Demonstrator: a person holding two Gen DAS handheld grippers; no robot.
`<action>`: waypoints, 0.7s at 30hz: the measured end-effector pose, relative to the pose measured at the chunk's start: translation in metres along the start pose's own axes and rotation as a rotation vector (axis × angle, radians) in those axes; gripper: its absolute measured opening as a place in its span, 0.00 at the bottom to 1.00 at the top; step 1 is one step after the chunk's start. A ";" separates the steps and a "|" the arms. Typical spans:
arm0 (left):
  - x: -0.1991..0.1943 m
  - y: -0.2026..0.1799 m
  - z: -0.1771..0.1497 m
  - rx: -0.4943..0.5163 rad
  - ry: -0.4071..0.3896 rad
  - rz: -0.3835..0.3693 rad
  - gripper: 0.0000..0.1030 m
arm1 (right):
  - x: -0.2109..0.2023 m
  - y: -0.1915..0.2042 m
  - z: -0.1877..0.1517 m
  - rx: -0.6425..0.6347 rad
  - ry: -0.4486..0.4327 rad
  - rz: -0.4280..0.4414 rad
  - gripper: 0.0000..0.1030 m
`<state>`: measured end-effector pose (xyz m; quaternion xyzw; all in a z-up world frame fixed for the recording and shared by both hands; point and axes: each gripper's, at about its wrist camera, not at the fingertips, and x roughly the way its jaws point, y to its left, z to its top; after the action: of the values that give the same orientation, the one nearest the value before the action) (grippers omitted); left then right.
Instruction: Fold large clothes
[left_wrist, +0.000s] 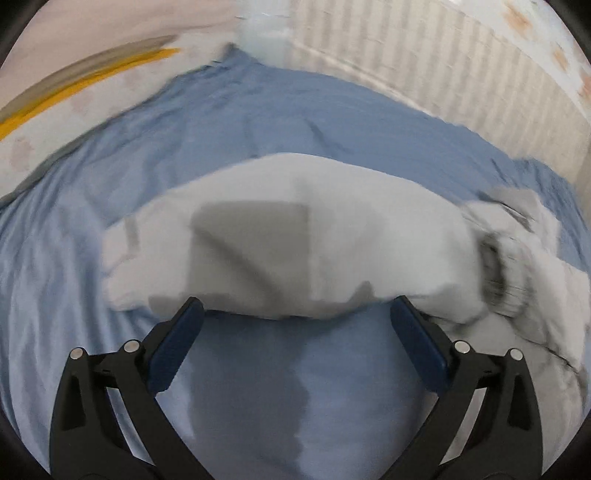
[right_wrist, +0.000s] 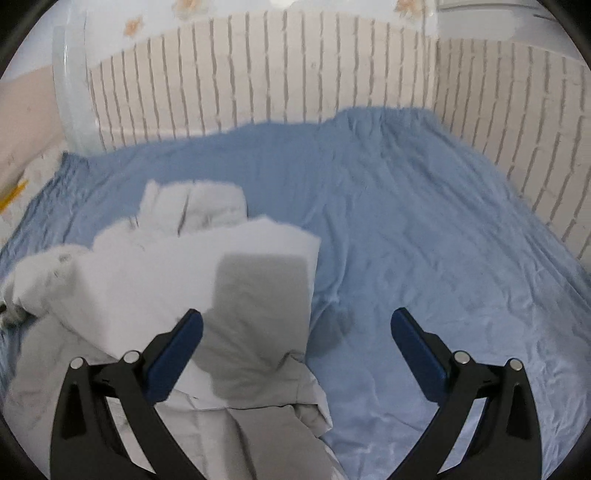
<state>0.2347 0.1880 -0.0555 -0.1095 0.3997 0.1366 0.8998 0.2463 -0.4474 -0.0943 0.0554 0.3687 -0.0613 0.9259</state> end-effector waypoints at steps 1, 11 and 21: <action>0.005 0.009 -0.001 -0.010 -0.005 0.009 0.97 | -0.009 -0.007 0.003 0.019 -0.016 0.002 0.98; 0.066 0.033 0.008 -0.074 0.030 0.088 0.86 | -0.037 -0.038 0.018 -0.002 -0.071 -0.067 0.98; 0.061 0.004 0.023 0.060 -0.018 0.052 0.07 | -0.014 -0.017 0.010 -0.134 -0.039 -0.064 0.98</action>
<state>0.2884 0.2089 -0.0863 -0.0710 0.3981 0.1488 0.9024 0.2401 -0.4643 -0.0785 -0.0197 0.3556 -0.0671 0.9320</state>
